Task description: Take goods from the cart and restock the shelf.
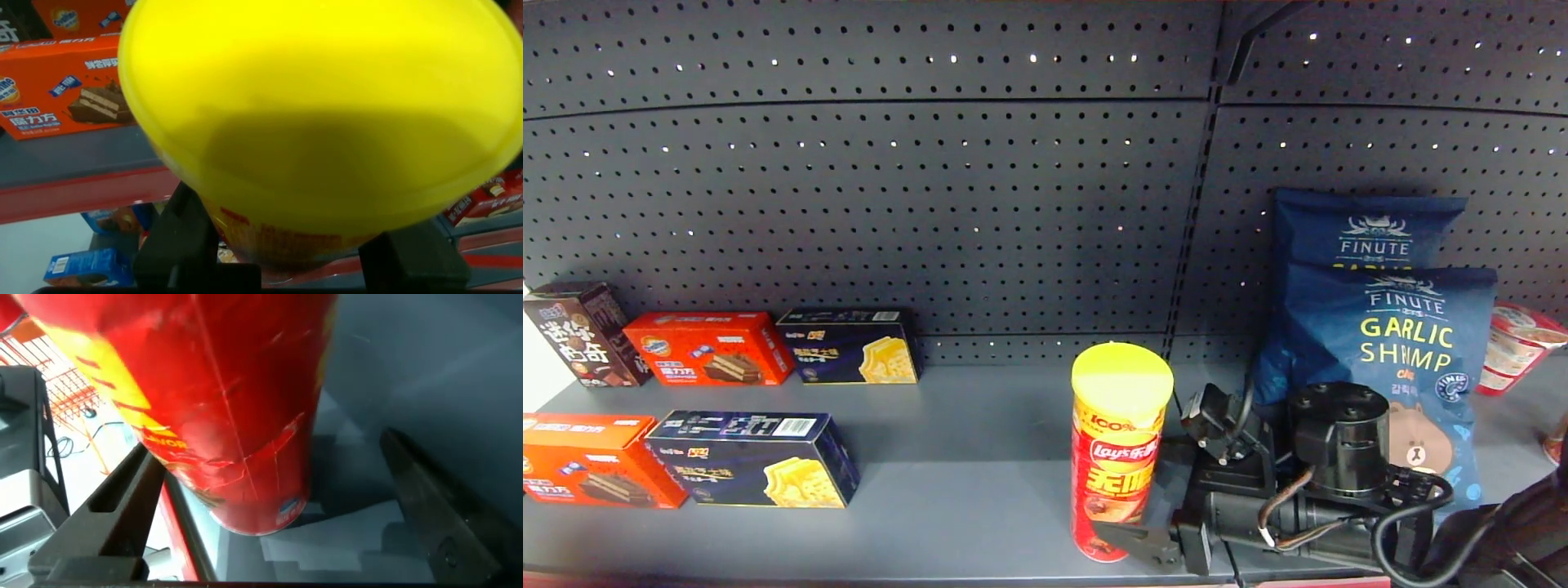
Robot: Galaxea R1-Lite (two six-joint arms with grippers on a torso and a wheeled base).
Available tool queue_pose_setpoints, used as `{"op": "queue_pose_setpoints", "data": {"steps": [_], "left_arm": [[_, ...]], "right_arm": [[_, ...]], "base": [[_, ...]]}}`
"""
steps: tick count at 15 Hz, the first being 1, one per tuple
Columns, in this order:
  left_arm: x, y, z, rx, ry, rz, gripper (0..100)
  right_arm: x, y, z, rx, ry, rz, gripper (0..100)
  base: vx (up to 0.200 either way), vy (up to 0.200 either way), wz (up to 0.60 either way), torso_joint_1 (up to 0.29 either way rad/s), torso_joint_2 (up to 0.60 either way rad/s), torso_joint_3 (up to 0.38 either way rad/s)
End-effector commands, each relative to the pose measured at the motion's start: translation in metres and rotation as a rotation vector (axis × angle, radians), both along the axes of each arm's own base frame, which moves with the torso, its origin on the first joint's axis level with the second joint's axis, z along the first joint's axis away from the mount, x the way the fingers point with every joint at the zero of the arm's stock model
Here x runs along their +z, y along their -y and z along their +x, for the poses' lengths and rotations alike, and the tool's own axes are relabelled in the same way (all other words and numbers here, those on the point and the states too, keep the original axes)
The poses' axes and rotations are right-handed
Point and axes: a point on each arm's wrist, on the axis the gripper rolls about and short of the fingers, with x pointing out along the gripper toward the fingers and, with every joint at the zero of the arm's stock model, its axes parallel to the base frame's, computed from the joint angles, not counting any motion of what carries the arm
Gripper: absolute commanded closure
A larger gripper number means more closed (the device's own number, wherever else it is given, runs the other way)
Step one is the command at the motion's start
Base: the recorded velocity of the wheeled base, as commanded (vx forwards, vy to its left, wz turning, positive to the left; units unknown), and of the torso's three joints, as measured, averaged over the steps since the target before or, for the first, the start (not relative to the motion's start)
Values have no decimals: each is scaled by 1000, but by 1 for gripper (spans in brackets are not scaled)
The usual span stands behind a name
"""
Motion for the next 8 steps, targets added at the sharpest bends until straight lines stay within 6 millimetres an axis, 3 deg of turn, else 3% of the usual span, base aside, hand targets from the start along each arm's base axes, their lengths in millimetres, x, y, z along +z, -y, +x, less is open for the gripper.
{"op": "queue_pose_setpoints", "data": {"steps": [1,4,8], "left_arm": [[0,0,0,2,0,0,100],[0,0,0,0,-1,0,100],[1,0,0,-1,9,0,100]], "right_arm": [[8,8,-9,0,17,12,0],[15,26,-26,-13,27,17,0],[31,65,-53,-79,76,52,0]], "base": [[0,0,0,0,0,0],[0,0,0,0,0,0],[0,0,0,0,0,0]]}}
